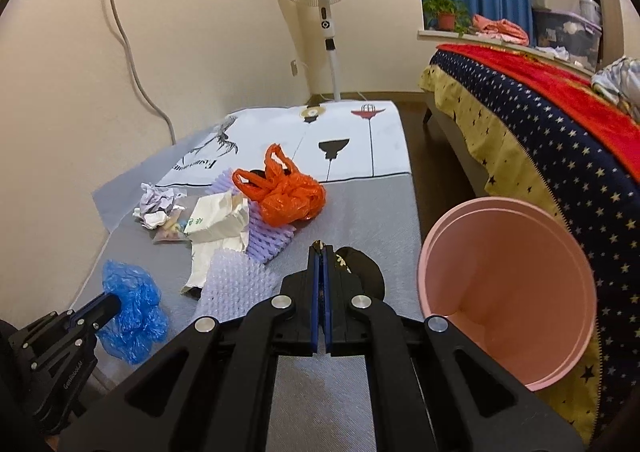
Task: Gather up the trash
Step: 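Carry the blue bag and dark cloth with both tools over the pink bin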
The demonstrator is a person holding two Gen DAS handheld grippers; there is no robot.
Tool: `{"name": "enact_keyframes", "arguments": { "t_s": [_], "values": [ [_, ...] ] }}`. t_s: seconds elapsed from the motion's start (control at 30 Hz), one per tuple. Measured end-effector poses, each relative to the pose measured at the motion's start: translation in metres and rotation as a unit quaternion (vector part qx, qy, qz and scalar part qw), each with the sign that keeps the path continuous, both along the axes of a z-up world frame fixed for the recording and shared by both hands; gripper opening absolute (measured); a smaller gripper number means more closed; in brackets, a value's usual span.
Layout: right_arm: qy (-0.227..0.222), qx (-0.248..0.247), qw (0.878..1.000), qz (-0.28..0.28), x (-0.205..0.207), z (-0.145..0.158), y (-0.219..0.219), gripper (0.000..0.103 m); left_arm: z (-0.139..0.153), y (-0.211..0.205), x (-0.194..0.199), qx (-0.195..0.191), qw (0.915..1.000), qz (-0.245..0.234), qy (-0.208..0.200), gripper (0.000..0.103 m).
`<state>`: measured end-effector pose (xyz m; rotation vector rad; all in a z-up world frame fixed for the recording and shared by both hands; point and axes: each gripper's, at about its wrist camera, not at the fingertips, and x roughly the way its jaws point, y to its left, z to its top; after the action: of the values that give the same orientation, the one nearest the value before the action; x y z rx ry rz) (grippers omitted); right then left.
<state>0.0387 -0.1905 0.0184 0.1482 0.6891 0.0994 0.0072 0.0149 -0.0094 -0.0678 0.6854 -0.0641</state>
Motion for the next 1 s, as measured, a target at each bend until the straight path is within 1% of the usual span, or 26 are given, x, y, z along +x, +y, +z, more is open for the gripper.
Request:
{"name": "enact_keyframes", "arguments": {
  "t_s": [0.2, 0.3, 0.53, 0.8, 1.0],
  "values": [
    [-0.015, -0.016, 1.000, -0.008, -0.014, 0.016, -0.007, 0.002, 0.013, -0.008, -0.007, -0.002, 0.9998, -0.013, -0.016, 0.002],
    [-0.015, -0.018, 1.000, -0.015, -0.018, 0.021, -0.014, 0.002, 0.018, -0.011, -0.008, -0.004, 0.9996, -0.019, -0.022, 0.002],
    [-0.009, -0.039, 0.999, -0.035, -0.024, 0.034, -0.034, 0.002, 0.033, -0.027, -0.005, -0.020, 0.9987, -0.040, -0.025, 0.002],
    [-0.012, -0.057, 0.996, -0.068, -0.024, 0.059, -0.075, 0.002, 0.061, -0.066, 0.012, -0.029, 0.9947, -0.088, -0.045, 0.002],
    [-0.017, -0.080, 0.993, -0.086, -0.017, 0.079, -0.113, 0.002, 0.076, -0.111, 0.031, -0.034, 0.9882, -0.136, -0.061, 0.002]
  ]
}}
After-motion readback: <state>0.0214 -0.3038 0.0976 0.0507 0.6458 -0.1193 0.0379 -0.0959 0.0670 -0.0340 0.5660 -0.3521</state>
